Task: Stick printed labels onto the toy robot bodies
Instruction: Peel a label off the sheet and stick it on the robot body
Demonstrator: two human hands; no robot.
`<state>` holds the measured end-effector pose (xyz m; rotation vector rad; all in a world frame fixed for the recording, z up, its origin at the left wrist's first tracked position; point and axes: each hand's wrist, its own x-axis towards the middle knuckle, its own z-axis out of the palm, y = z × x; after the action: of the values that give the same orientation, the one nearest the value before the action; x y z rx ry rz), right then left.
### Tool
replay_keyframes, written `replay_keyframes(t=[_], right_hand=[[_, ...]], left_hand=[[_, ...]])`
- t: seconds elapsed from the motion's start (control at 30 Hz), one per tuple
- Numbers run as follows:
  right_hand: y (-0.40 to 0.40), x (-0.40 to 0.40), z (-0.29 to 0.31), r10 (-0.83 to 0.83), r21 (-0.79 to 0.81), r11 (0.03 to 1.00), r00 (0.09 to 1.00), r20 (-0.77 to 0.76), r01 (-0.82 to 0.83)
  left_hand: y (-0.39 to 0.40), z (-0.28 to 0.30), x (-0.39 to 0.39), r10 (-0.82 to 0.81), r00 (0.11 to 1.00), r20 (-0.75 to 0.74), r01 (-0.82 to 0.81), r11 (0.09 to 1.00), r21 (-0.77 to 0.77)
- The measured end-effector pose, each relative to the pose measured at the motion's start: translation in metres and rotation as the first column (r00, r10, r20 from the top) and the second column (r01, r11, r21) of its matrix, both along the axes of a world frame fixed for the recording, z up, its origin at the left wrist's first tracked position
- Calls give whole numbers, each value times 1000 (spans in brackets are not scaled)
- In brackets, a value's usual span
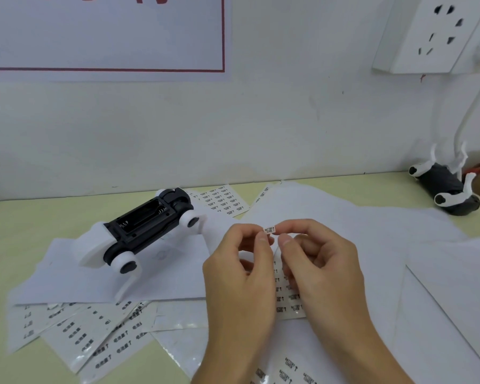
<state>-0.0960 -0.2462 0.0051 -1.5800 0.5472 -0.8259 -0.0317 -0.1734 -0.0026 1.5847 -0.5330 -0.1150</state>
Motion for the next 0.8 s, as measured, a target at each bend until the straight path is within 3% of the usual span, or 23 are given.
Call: replay_keyframes(t=[0.8], right_hand=[[0,6,-7,-167,-117,981,977,-129,152]], left_hand=[[-1,-4,1,46,999,20,-47,997,59]])
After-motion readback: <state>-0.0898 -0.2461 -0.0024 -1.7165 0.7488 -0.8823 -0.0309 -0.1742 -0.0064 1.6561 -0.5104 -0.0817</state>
